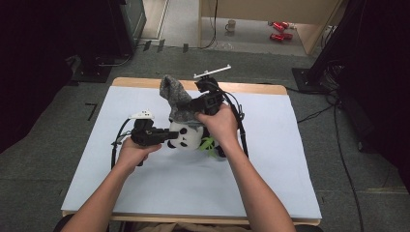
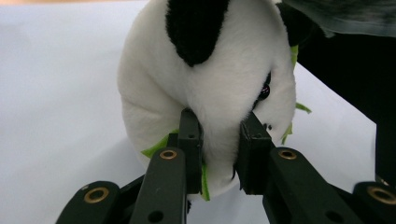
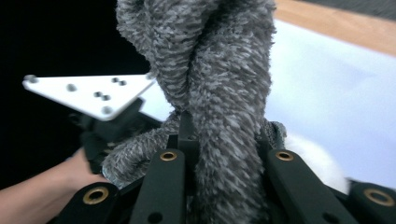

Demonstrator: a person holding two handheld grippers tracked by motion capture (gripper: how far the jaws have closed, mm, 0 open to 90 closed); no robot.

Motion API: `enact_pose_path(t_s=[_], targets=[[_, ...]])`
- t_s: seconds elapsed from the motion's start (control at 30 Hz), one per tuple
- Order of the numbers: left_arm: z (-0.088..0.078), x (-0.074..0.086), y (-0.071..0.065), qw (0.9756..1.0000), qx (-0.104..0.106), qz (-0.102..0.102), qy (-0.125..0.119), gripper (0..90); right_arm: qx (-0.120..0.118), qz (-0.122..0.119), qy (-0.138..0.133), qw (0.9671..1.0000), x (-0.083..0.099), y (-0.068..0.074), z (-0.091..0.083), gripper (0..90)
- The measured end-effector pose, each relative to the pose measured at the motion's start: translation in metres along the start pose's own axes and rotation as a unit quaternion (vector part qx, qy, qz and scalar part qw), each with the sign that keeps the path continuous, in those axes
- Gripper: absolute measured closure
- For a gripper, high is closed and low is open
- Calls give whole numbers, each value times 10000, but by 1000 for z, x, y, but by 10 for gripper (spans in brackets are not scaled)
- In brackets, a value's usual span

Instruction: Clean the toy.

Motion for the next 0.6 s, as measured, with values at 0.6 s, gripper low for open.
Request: enact_pose_path(t_s=[0.6], targets=[[5,10,10,9977,-505,421,136,741,391,129,672,9969,33,-34,18,763]])
Point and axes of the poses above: each handheld gripper's, and its own axes: z roughly forward along the jaws, x roughly out of its underside, y roughly to its left, the point moved 3 cm from there along z, roughly forward along the jaws, and after that the axes turned 15 degrees about -y, right-handed, at the moved point
